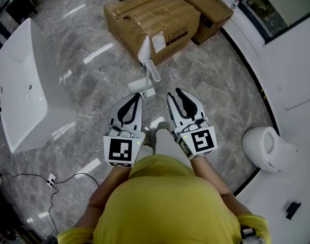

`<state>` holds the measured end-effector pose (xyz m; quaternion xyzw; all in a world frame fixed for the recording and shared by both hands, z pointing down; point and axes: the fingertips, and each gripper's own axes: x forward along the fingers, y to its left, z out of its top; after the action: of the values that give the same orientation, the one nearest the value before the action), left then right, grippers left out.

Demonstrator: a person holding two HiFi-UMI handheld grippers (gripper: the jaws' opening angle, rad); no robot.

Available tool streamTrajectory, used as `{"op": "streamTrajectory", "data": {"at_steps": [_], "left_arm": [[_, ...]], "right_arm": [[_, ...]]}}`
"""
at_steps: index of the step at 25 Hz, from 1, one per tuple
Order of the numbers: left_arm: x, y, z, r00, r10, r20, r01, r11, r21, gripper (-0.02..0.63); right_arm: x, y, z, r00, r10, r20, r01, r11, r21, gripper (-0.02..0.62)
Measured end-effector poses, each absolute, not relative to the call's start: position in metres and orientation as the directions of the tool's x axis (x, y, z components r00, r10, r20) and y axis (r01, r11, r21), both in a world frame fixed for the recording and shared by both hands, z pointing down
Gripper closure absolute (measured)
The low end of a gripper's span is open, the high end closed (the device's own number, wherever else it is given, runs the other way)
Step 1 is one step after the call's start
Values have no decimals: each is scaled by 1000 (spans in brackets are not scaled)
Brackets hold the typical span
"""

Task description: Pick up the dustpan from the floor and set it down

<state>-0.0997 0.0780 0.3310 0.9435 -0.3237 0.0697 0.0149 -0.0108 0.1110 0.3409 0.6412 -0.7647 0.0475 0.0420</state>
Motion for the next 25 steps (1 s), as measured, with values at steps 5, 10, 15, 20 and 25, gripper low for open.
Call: {"op": "streamTrajectory", "data": {"at_steps": [5, 10, 15, 20, 25], "left_arm": [[-90, 62, 332, 762, -631, 146, -637, -771, -4, 606], [-76, 36, 339, 722, -674, 156, -680, -733, -20, 606], [-55, 4, 348, 682, -707, 187, -715, -699, -33, 606], [-42, -28, 361, 633, -744, 215, -759, -651, -22, 606], [-34, -48, 370, 574, -783, 240, -804, -595, -20, 606]], "right_arm": [[-3, 85, 355, -228, -963, 146, -974, 227, -20, 476], [9, 53, 373, -307, -936, 171, -951, 308, -21, 471], [25, 15, 398, -395, -891, 222, -916, 400, -24, 462], [38, -26, 418, -479, -837, 264, -871, 490, -26, 453], [40, -53, 435, -567, -772, 287, -815, 577, -57, 439]]}}
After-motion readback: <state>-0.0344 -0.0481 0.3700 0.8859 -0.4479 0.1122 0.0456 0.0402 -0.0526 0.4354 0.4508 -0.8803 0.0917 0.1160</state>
